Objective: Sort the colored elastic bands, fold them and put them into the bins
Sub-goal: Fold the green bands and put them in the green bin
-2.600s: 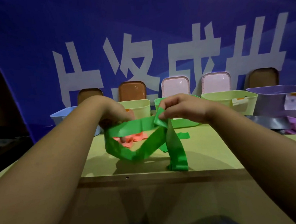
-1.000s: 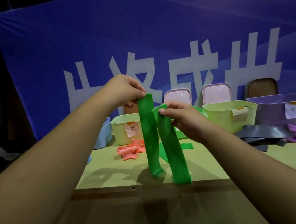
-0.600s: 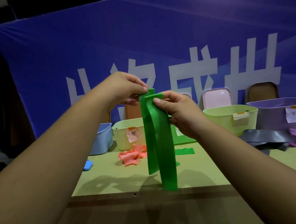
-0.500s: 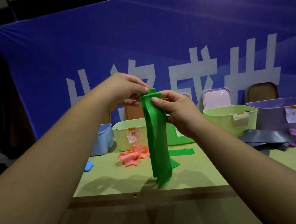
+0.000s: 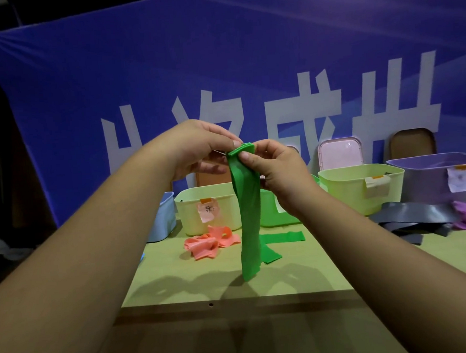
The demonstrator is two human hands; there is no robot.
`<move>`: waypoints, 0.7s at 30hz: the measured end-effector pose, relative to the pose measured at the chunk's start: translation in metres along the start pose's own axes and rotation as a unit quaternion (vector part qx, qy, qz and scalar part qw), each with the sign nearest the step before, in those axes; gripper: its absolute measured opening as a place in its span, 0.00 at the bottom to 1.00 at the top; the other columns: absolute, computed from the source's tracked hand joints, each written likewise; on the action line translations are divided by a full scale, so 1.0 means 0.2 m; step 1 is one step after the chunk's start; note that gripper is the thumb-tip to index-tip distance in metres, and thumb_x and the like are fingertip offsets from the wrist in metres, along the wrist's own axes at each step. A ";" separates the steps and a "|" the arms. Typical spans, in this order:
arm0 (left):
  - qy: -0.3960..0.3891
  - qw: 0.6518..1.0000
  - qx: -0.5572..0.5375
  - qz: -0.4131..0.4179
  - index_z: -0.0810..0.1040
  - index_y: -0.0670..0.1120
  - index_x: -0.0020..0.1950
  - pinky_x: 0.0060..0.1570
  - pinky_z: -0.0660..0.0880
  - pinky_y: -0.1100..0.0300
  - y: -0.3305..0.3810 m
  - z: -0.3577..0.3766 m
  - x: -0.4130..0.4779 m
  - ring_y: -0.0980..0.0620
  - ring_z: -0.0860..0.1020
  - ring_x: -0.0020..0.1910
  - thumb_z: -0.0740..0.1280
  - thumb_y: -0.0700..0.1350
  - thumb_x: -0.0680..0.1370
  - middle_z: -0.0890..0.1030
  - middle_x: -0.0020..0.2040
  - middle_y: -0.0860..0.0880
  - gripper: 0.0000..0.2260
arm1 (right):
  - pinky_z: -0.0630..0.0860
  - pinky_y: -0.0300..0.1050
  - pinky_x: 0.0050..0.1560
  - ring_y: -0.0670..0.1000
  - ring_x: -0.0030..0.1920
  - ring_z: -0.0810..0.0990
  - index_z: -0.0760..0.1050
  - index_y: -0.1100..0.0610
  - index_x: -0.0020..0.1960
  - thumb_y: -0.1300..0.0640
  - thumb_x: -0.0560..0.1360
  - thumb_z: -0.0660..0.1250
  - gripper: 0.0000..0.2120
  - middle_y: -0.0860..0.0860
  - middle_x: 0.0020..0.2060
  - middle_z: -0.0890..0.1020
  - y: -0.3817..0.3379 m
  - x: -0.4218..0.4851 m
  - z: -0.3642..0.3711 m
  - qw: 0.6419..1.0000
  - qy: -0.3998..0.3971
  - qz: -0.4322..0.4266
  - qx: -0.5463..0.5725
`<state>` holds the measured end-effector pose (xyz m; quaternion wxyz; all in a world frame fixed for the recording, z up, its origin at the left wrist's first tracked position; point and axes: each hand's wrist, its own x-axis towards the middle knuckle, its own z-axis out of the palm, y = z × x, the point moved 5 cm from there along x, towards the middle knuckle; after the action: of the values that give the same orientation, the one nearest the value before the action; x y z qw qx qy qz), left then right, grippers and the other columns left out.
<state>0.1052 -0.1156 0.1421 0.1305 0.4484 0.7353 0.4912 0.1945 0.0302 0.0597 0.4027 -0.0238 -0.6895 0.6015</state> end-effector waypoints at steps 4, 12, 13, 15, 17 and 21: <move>-0.002 1.000 -0.002 0.001 0.88 0.43 0.57 0.45 0.86 0.56 -0.01 0.01 0.01 0.48 0.89 0.49 0.75 0.42 0.81 0.89 0.50 0.43 0.07 | 0.85 0.55 0.52 0.56 0.54 0.88 0.84 0.56 0.57 0.53 0.80 0.76 0.09 0.53 0.50 0.89 0.01 0.01 -0.01 1.000 0.000 0.004 -0.002; 0.003 1.000 0.008 0.006 0.87 0.43 0.58 0.46 0.86 0.56 0.00 0.01 0.00 0.47 0.89 0.50 0.74 0.42 0.81 0.89 0.50 0.44 0.07 | 0.82 0.49 0.49 0.49 0.50 0.87 0.83 0.55 0.57 0.52 0.81 0.75 0.09 0.50 0.48 0.89 0.01 0.00 -0.01 1.000 -0.004 0.005 -0.018; 0.003 1.000 0.010 0.007 0.87 0.43 0.58 0.46 0.86 0.56 0.00 0.01 0.00 0.47 0.89 0.50 0.74 0.43 0.81 0.89 0.50 0.44 0.08 | 0.81 0.47 0.47 0.47 0.48 0.87 0.83 0.55 0.57 0.52 0.81 0.74 0.08 0.49 0.47 0.89 0.01 0.00 0.00 1.000 -0.004 0.005 -0.018; 0.004 1.000 0.014 0.007 0.88 0.44 0.58 0.47 0.86 0.55 -0.01 0.00 0.00 0.47 0.89 0.51 0.74 0.43 0.81 0.89 0.51 0.44 0.08 | 0.81 0.48 0.47 0.48 0.48 0.87 0.83 0.56 0.57 0.52 0.81 0.74 0.09 0.50 0.48 0.89 0.01 0.00 0.00 1.000 -0.004 0.006 -0.014; 0.005 1.000 0.017 0.007 0.88 0.44 0.58 0.49 0.86 0.54 -0.01 0.00 0.00 0.47 0.89 0.51 0.74 0.44 0.81 0.89 0.51 0.44 0.07 | 0.84 0.53 0.50 0.53 0.52 0.88 0.83 0.56 0.58 0.52 0.81 0.74 0.10 0.52 0.49 0.89 0.02 0.01 0.00 1.000 -0.005 0.009 -0.012; 0.000 1.000 0.023 0.015 0.88 0.45 0.59 0.53 0.86 0.53 -0.02 0.00 0.00 0.47 0.89 0.53 0.73 0.44 0.82 0.89 0.52 0.44 0.08 | 0.86 0.58 0.54 0.55 0.53 0.88 0.82 0.57 0.59 0.52 0.81 0.74 0.10 0.53 0.50 0.89 0.04 0.02 0.02 1.000 -0.007 0.019 -0.002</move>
<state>0.1032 -0.1162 0.1391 0.1122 0.4625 0.7396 0.4760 0.1874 0.0313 0.0554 0.3862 -0.0329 -0.6932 0.6077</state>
